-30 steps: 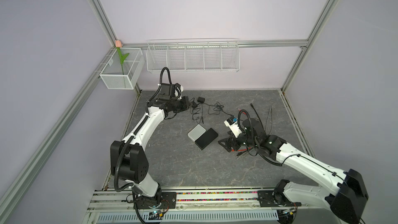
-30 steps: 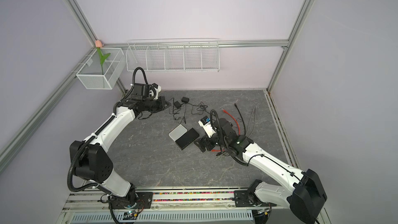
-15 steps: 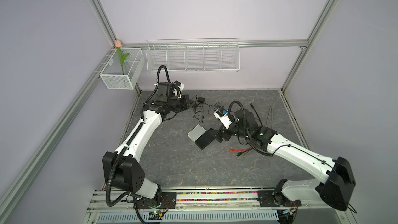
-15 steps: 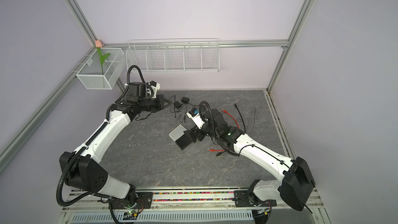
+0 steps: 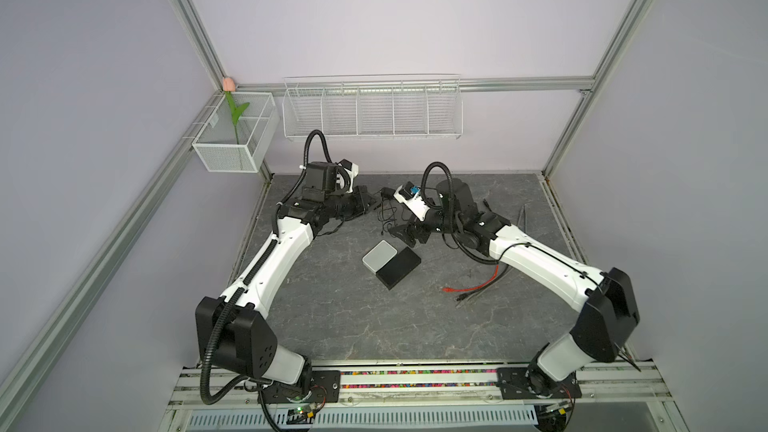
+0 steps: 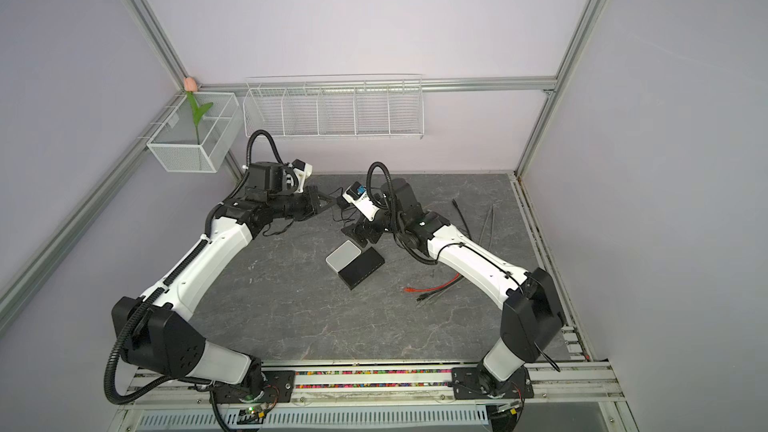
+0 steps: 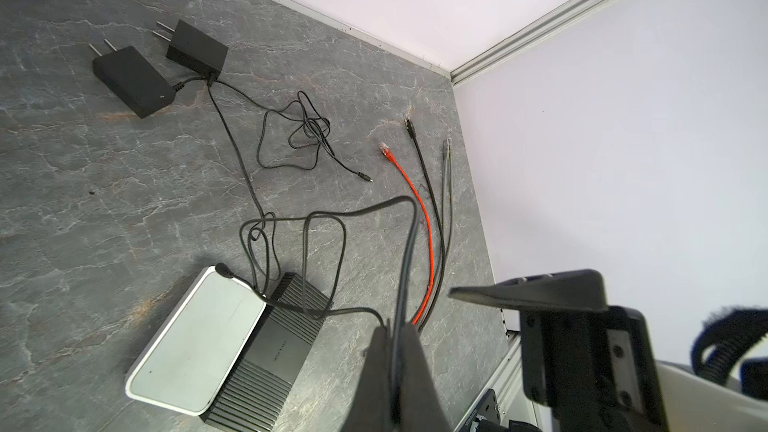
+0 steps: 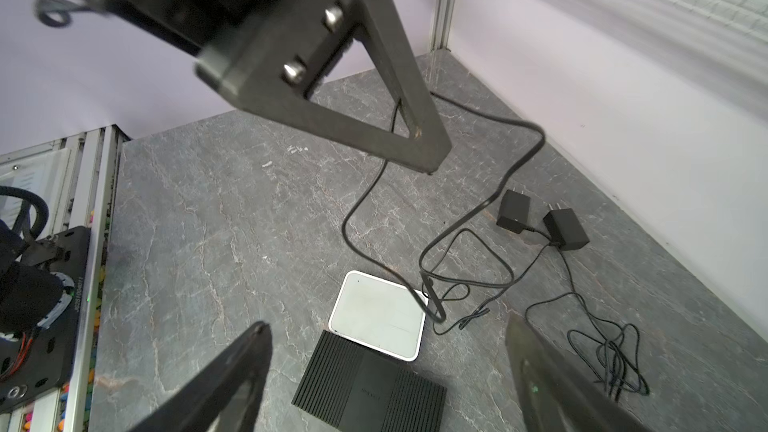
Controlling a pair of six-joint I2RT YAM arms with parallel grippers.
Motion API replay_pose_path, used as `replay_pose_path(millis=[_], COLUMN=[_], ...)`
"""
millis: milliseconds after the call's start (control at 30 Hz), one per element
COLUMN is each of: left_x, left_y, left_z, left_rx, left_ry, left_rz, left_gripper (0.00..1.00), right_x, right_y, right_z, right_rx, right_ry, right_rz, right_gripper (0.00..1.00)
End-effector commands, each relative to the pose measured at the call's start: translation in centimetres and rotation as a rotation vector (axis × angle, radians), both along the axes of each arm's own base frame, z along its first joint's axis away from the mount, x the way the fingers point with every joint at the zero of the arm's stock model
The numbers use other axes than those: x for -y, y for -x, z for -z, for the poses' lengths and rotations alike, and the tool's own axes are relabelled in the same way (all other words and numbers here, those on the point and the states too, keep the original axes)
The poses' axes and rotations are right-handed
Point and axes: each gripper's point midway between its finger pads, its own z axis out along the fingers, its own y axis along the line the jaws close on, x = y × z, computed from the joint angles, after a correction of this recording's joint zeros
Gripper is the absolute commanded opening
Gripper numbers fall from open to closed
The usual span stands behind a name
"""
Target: Insert the plug into the switch port
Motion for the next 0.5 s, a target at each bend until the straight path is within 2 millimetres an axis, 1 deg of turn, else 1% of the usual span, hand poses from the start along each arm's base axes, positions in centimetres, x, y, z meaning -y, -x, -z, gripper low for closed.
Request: replay_pose_path(millis=[0,133,167,267,300,400,433,467], left_x=[0.2,0.1,0.1,0.2,0.2,0.1,0.0,0.0], left_y=[0.7,0.9,0.9,1.0,1.1,1.1,1.0,0.9], left_z=[-0.7,-0.7,-0.7,-0.9,-1.0,-1.2,-1.1,-1.1], left_rx=[0.013,0.014,0.014,0.018,0.023,0.036,0.037,0.041], left_ry=[0.010,0.008,0.010,0.017,0.014,0.005,0.002,-0.001], left_rz=[0.013,0.010,0.011,0.017,0.016,0.017,0.015,0.014], left_gripper=[0.00,0.00,0.00,0.00,0.00,0.00,0.00,0.00], right_x=[-1.4,-2.6,-2.9,-3.4,-3.4,-3.1,-3.0,-2.8], right_y=[0.5,-0.1,-0.3,-0.6,-0.7,-0.2,-0.2,-0.3], right_z=[0.7,1.2,1.4,1.8,1.7,1.1,0.7,0.3], right_rx=[-0.026,-0.050,-0.056,-0.086,-0.096,-0.119,-0.127,-0.132], right_ry=[0.015,0.005,0.004,0.010,0.011,-0.003,-0.013,-0.026], right_rz=[-0.108,-0.134,-0.136,-0.144,-0.139,-0.146,-0.138,-0.123], right_gripper=[0.89,0.87,0.82,0.54,0.39,0.10,0.07,0.07])
